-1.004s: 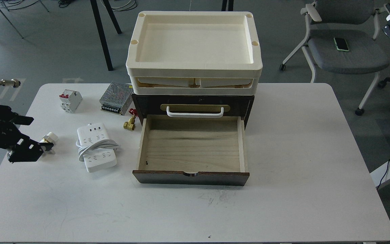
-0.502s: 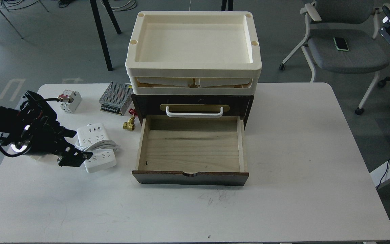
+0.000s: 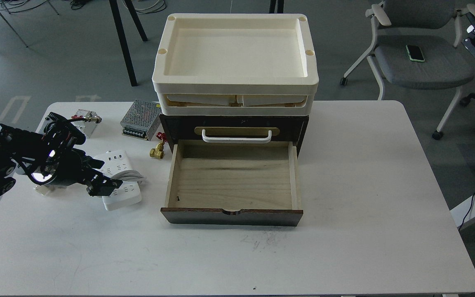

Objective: Put charging cable into cabinet
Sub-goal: 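Lower the left gripper and grasp the white power strip with coiled cable, then lift the power strip and carry it over the open wooden drawer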

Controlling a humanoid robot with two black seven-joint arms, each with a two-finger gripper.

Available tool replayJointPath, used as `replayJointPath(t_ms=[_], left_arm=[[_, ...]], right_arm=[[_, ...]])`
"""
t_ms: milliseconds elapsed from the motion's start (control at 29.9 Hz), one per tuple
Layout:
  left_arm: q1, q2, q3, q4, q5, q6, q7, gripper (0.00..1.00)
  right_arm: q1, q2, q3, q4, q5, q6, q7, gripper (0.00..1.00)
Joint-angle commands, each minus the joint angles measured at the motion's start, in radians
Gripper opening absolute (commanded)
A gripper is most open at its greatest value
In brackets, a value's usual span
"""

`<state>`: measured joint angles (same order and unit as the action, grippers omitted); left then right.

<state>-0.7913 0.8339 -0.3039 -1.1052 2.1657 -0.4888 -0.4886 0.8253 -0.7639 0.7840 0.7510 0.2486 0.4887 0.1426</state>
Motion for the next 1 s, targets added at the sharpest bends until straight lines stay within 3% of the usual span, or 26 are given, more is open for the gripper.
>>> replayJointPath(t_ms=[0, 502, 636, 703, 836, 903, 970], left_arm=[[0.001, -0.025, 0.0, 0.007, -0.003, 0.0, 0.0, 0.78], [0.004, -0.142, 0.006, 0.151, -0.003, 0.015, 0.0, 0.76], [0.0, -0.142, 0.017, 0.153, -0.004, 0.018, 0.0, 0.71], [-0.002, -0.141, 0.017, 0.153, -0.003, 0.016, 0.0, 0.61], [-0.003, -0.137, 0.019, 0.154, -0.001, 0.016, 0.0, 0.25], [-0.003, -0.137, 0.019, 0.153, -0.001, 0.016, 0.0, 0.14], [-0.003, -0.136, 0.019, 0.153, -0.001, 0.016, 0.0, 0.1]], right_arm=[[0.0, 0.0, 0.0, 0.001, 0.001, 0.0, 0.0, 1.0], [-0.011, -0.003, 0.0, 0.001, 0.0, 0.0, 0.0, 1.0], [-0.014, -0.003, 0.0, 0.001, 0.001, 0.0, 0.0, 1.0], [-0.014, -0.003, 0.0, -0.001, 0.0, 0.0, 0.0, 1.0], [-0.018, -0.003, 0.0, -0.001, 0.001, 0.0, 0.0, 1.0], [-0.021, -0.003, 0.0, -0.001, 0.001, 0.0, 0.0, 1.0], [-0.021, -0.003, 0.003, -0.004, 0.001, 0.0, 0.0, 1.0]])
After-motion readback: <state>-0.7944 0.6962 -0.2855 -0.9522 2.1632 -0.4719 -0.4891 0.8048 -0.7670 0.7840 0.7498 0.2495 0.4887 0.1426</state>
